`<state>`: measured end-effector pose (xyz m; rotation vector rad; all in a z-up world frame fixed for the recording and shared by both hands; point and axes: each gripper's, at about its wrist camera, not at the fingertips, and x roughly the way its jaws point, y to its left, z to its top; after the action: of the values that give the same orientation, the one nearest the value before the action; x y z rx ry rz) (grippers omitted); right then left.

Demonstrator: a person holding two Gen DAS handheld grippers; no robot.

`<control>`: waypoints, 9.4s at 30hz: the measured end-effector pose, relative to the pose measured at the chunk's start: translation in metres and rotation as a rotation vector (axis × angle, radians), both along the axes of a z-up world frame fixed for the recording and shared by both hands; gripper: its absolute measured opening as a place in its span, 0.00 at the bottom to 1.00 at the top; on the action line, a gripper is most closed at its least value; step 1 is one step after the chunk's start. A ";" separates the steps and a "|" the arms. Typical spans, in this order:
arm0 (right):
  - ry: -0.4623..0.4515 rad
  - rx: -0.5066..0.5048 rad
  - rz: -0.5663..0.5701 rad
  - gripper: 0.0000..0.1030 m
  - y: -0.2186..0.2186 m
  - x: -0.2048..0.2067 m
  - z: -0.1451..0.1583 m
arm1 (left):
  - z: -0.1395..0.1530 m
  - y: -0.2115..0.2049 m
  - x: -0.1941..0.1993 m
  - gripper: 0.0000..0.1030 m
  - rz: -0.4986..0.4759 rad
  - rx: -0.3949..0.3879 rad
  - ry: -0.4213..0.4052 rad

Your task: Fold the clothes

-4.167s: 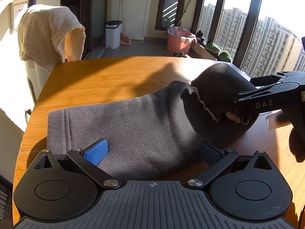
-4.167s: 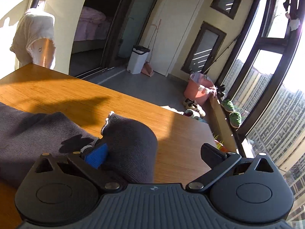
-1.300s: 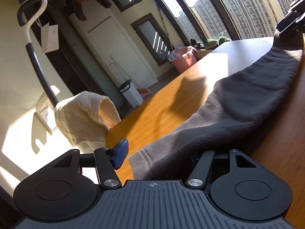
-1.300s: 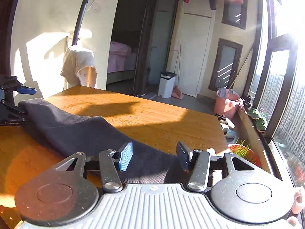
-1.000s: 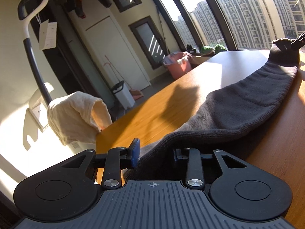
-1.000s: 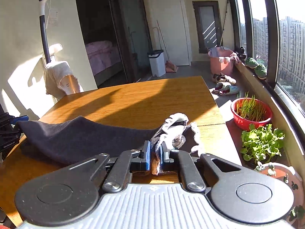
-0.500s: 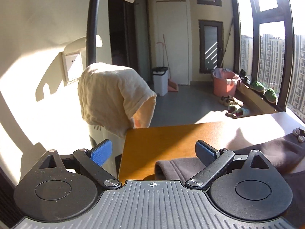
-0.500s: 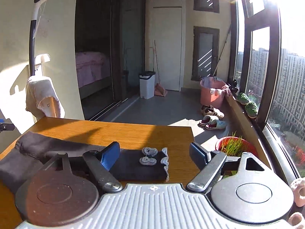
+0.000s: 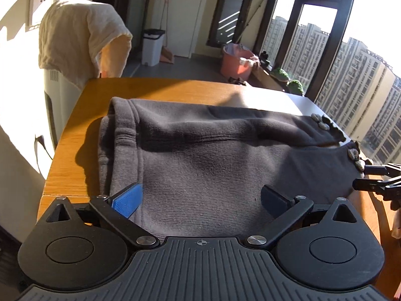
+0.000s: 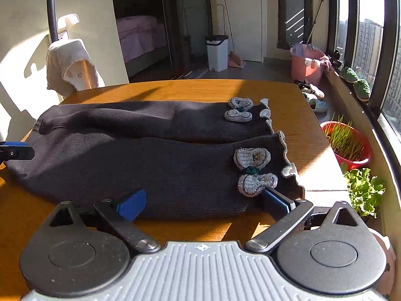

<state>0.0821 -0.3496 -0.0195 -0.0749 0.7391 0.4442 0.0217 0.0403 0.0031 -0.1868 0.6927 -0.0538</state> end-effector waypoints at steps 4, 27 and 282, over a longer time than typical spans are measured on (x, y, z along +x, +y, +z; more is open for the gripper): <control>0.005 -0.019 -0.035 0.97 0.009 0.032 0.003 | -0.011 -0.006 0.021 1.00 0.011 0.019 -0.009; 0.003 0.015 -0.096 1.00 0.027 -0.087 0.011 | 0.002 -0.060 -0.052 1.00 0.189 0.081 0.042; -0.023 -0.069 -0.138 1.00 0.055 -0.101 0.000 | -0.012 -0.108 -0.075 1.00 0.261 0.187 0.063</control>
<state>-0.0189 -0.2949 -0.0194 -0.0925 0.7320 0.2856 -0.0533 -0.0672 -0.0093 -0.0986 0.7271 0.2662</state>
